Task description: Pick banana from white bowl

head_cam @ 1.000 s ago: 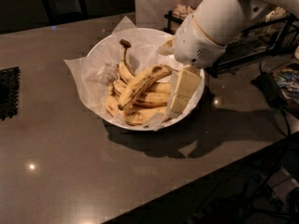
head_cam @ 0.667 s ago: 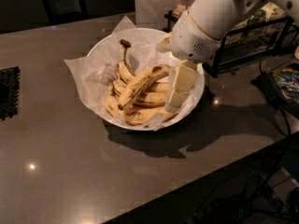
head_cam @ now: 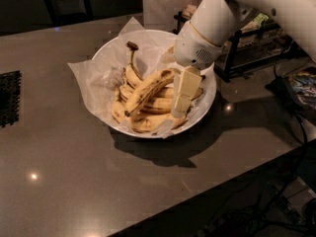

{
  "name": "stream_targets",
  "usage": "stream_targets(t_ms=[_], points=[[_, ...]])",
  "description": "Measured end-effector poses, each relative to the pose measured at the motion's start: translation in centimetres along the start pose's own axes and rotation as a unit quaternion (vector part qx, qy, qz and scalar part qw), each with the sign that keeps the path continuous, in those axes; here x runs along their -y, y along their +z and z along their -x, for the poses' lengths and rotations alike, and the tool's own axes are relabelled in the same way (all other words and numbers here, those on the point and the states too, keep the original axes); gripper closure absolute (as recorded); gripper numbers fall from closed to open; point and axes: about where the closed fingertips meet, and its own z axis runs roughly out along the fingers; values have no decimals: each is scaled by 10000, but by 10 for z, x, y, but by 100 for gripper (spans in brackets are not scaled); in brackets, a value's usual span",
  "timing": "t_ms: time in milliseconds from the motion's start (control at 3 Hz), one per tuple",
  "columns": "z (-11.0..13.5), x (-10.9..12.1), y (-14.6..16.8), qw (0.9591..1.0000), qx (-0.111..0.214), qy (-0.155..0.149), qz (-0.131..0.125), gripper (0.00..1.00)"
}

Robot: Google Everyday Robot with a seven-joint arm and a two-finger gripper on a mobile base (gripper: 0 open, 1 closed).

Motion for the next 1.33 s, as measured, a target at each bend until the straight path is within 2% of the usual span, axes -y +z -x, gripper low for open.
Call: stream_targets(t_ms=[333, 667, 1333], points=[[-6, 5, 13, 9998, 45, 66, 204, 1], [-6, 5, 14, 9997, 46, 68, 210, 20], [-5, 5, 14, 9998, 51, 59, 201, 66]])
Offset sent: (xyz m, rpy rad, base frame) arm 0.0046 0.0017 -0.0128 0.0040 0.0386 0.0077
